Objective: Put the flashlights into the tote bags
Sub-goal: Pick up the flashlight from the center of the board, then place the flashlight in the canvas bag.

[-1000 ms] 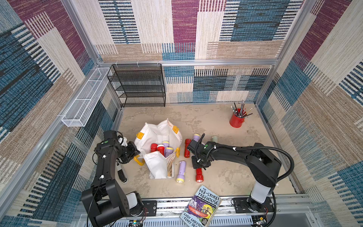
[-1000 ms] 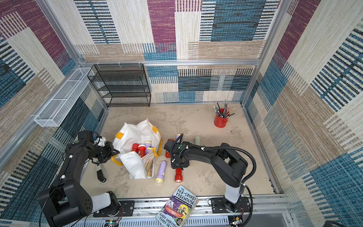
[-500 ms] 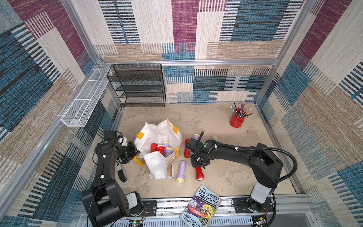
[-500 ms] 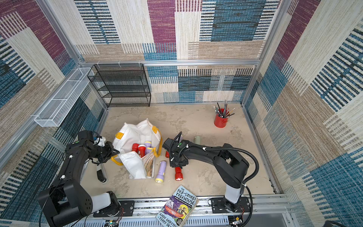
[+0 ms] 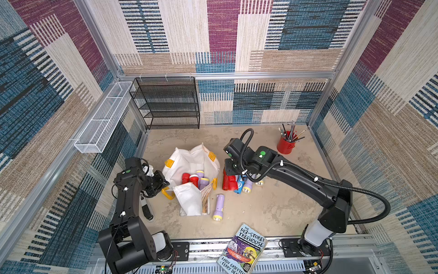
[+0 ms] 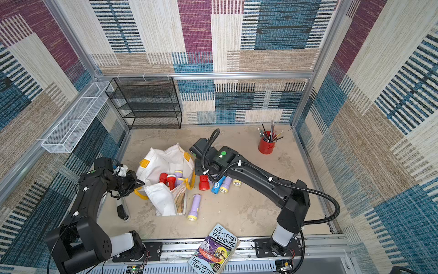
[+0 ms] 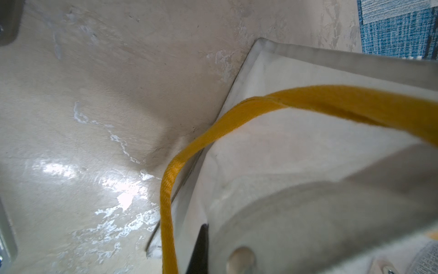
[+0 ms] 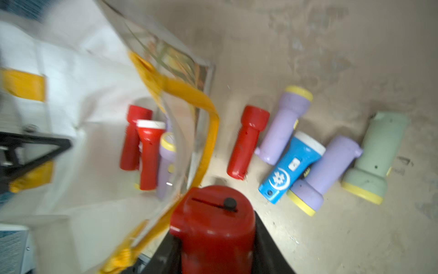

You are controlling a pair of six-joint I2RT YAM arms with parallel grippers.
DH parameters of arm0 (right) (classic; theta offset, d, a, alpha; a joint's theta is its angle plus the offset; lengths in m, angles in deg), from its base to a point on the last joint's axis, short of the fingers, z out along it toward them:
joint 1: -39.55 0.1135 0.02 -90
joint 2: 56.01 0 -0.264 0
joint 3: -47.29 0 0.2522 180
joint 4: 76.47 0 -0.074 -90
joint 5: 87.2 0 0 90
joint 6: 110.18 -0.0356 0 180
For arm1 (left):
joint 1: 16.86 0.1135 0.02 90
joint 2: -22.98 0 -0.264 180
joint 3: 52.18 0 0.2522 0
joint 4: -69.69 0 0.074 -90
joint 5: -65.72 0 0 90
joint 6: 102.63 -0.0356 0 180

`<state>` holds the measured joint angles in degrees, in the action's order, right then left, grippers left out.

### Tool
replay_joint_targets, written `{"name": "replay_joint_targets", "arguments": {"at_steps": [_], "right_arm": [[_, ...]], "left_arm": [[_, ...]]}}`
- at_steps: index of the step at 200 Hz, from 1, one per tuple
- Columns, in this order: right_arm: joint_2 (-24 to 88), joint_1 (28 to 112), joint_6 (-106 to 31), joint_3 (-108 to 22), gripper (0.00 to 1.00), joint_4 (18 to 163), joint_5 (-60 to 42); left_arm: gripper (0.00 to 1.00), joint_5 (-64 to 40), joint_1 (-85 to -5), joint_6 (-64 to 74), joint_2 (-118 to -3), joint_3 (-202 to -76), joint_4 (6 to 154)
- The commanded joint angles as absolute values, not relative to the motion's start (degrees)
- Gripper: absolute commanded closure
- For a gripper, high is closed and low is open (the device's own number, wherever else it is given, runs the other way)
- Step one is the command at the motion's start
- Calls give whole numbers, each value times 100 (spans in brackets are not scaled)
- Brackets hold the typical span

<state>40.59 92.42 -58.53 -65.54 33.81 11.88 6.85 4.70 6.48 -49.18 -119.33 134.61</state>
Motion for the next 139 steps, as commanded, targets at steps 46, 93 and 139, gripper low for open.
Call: {"name": "replay_joint_targets", "arguments": {"at_steps": [46, 93, 139], "right_arm": [[5698, 9260, -4649, -9882, 66, 3587, 688], [7302, 9281, -4434, -11530, 66, 3527, -541], [7329, 9427, -4467, -10590, 66, 4119, -1005]], "left_arm": [[98, 977, 464, 609, -4869, -11897, 13324], [98, 1173, 463, 626, -4739, -11841, 13211], [98, 1236, 465, 635, -4758, -11840, 13180]]}}
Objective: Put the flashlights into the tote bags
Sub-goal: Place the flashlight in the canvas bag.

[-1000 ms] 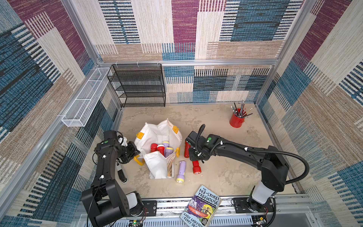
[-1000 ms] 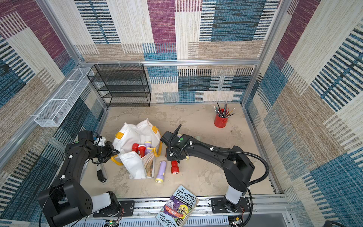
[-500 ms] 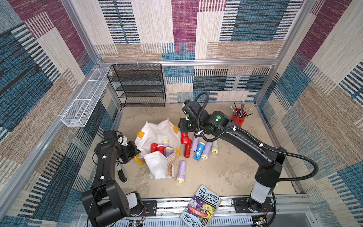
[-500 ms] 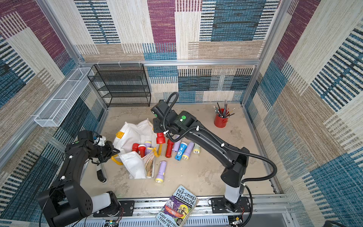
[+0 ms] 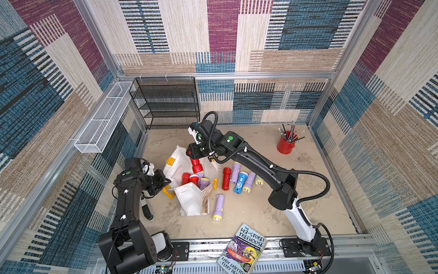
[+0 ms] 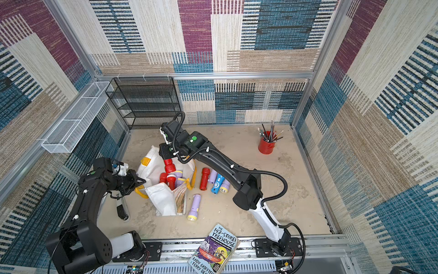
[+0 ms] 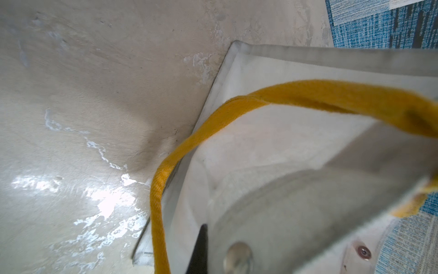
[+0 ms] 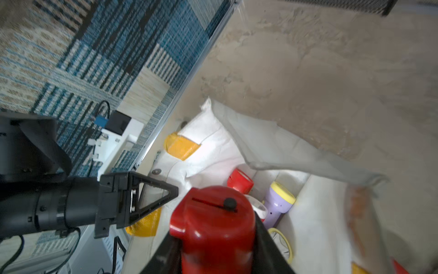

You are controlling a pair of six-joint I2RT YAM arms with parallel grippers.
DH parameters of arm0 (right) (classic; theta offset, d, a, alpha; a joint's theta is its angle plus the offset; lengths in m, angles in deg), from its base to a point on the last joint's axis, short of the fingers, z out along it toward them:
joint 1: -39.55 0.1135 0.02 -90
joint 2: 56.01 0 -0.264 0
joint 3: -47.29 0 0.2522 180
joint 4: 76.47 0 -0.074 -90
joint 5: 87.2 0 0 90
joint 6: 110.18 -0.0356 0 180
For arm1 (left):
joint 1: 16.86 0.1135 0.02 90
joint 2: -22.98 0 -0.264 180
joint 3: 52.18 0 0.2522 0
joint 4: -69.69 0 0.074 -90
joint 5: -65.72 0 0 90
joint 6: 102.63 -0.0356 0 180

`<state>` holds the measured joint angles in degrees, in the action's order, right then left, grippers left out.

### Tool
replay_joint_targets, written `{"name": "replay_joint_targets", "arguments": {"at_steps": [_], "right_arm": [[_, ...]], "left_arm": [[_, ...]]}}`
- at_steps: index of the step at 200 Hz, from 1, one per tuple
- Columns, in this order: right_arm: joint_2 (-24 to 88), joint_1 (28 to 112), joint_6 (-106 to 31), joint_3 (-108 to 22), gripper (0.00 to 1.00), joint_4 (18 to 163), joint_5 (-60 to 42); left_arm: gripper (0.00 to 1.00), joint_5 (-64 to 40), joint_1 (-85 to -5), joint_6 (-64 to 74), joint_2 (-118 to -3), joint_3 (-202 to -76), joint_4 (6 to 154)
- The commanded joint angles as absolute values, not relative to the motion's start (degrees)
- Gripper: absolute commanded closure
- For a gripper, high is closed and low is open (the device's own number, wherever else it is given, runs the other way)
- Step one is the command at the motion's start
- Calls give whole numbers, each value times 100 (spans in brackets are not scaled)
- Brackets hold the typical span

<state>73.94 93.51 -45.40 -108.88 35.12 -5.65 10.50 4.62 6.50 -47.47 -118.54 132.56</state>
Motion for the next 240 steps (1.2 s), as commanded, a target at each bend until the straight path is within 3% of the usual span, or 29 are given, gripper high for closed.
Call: {"name": "replay_joint_targets", "arguments": {"at_steps": [1, 41, 172, 218, 240], "right_arm": [[7328, 9429, -4464, -10575, 66, 4135, -1013], [7434, 9623, -4321, -10132, 66, 4660, -1563], [8356, 9676, -5376, -9926, 67, 4521, -1427], [8443, 9673, -5428, -9794, 59, 4379, -1298], [8460, 9672, -5472, -9768, 48, 4378, -1350]], "left_arm": [[98, 1236, 466, 635, -4759, -11841, 13179], [98, 1252, 462, 635, -4772, -11841, 13174], [99, 1289, 461, 670, -4722, -11806, 13152], [99, 1307, 460, 688, -4691, -11824, 13153], [99, 1323, 457, 704, -4682, -11823, 13149]]}}
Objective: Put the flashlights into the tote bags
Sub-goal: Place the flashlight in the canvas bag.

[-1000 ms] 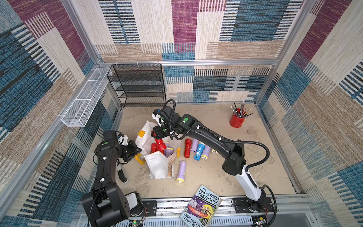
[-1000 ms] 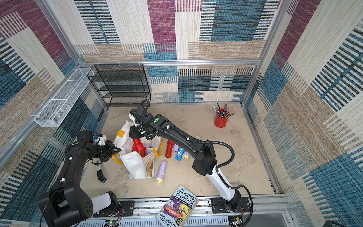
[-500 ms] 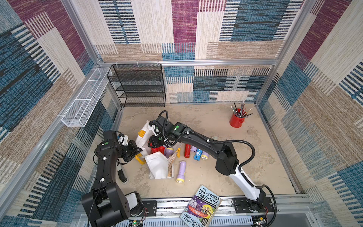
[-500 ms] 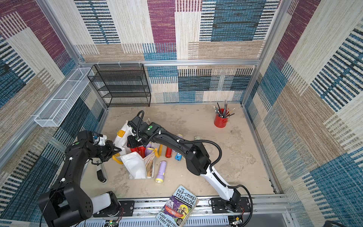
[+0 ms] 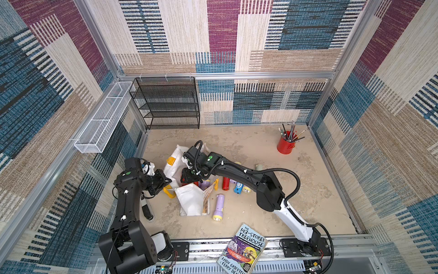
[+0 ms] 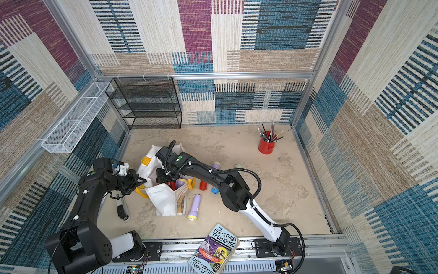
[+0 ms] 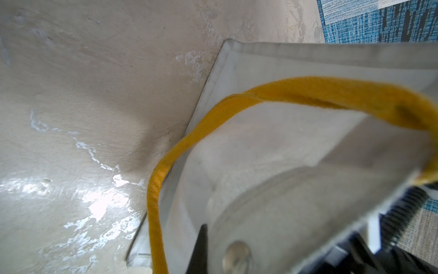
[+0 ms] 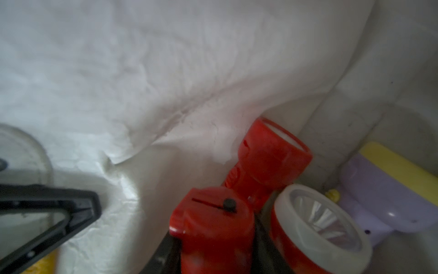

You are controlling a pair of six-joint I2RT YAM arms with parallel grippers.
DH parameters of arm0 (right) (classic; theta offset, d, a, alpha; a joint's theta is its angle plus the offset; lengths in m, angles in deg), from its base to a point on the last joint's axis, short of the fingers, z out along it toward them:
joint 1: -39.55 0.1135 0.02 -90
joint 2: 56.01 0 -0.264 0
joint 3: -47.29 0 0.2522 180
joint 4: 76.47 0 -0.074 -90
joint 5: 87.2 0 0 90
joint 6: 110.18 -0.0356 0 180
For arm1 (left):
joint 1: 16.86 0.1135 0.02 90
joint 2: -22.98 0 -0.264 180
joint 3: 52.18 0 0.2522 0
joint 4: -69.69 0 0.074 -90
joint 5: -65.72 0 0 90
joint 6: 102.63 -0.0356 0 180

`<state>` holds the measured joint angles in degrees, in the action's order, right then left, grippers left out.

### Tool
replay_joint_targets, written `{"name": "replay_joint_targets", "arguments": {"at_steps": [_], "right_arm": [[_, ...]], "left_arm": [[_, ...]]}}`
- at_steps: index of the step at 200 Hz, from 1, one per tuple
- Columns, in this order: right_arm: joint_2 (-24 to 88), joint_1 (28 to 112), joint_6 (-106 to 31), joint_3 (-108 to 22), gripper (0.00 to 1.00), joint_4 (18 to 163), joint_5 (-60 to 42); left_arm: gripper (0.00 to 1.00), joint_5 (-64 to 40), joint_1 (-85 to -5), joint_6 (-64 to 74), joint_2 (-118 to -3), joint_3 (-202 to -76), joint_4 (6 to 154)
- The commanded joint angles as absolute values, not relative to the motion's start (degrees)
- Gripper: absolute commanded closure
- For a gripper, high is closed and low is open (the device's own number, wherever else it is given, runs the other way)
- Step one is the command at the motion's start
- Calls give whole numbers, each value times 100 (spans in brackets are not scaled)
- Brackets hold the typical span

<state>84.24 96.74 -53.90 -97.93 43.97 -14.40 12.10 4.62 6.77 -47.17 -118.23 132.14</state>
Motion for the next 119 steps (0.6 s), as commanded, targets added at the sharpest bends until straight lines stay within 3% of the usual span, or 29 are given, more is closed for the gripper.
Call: {"name": "replay_joint_targets", "arguments": {"at_steps": [1, 48, 119], "right_arm": [[8456, 9675, -5472, -9773, 47, 4379, -1348], [8385, 9671, -5221, -10059, 31, 4176, -1454], [7577, 9675, -4641, -10023, 30, 4035, -1142]], "left_arm": [[99, 1324, 458, 705, -4677, -11823, 13151], [99, 1327, 465, 741, -4653, -11858, 13152], [99, 1182, 463, 723, -4673, -11868, 13139]]}}
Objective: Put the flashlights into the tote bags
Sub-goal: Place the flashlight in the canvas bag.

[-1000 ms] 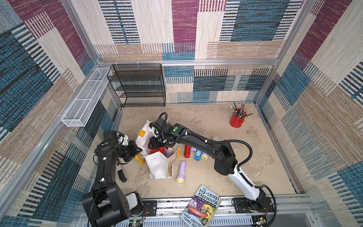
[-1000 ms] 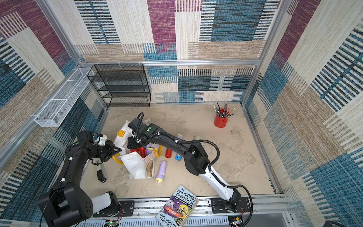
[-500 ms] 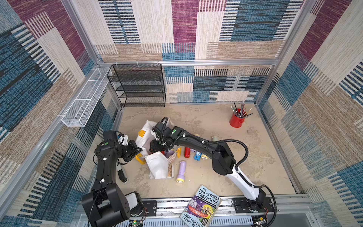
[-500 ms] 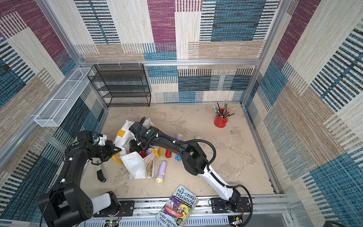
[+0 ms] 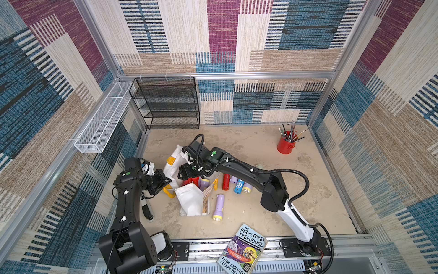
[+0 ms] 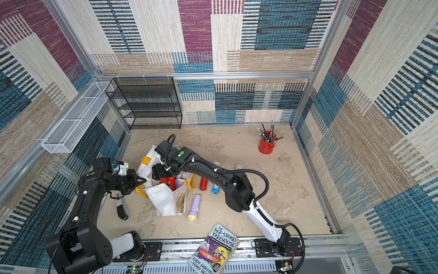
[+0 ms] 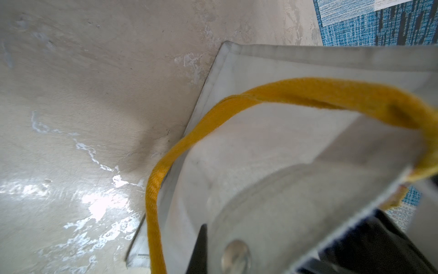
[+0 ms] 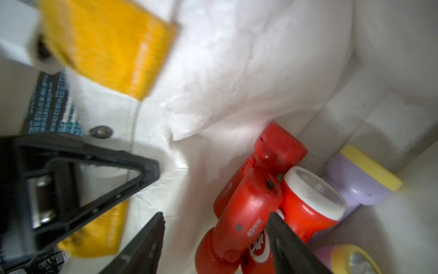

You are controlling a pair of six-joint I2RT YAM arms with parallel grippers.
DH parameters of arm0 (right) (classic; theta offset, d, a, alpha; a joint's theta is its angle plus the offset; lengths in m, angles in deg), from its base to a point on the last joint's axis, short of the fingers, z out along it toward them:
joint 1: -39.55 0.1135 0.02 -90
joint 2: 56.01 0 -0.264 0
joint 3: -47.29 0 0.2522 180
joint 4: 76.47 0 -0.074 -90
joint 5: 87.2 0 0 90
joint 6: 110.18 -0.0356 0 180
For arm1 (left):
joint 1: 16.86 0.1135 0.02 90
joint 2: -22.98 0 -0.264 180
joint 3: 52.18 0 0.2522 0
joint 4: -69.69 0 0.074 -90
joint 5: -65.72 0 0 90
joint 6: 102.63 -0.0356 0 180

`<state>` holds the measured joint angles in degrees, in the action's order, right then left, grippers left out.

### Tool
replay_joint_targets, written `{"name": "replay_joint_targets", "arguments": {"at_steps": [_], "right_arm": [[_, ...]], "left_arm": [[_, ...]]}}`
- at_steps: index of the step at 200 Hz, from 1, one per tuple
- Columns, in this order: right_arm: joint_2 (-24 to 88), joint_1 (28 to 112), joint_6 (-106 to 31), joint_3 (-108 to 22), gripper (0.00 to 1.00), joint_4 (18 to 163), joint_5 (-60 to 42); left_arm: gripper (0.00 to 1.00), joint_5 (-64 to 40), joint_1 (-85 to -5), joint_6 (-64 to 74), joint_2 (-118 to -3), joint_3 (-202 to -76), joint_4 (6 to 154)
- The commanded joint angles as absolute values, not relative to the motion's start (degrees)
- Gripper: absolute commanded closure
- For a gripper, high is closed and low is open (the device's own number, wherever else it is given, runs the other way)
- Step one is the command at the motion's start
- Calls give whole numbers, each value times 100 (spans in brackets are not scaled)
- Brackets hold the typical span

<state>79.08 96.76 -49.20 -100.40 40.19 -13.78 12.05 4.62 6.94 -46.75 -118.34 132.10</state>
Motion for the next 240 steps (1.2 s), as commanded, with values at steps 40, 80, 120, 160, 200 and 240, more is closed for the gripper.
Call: {"name": "replay_joint_targets", "arguments": {"at_steps": [40, 80, 120, 160, 200, 240], "right_arm": [[6780, 9676, -4565, -9783, 30, 3924, -560], [5570, 9675, -4731, -8498, 31, 4425, -201], [4388, 9668, -5015, -7191, 30, 4654, 421], [3449, 9625, -5336, -6138, 28, 4662, 842], [2616, 9514, -5876, -4959, 25, 4689, 905], [2069, 9433, -6399, -4051, 23, 4724, 703]], "left_arm": [[99, 1029, 458, 705, -4597, -11863, 13127], [99, 998, 455, 708, -4595, -11859, 13128], [99, 998, 464, 701, -4556, -11837, 13119], [99, 1028, 462, 714, -4557, -11832, 13113], [99, 1059, 460, 717, -4523, -11788, 13068], [99, 1038, 466, 672, -4504, -11793, 13069]]}}
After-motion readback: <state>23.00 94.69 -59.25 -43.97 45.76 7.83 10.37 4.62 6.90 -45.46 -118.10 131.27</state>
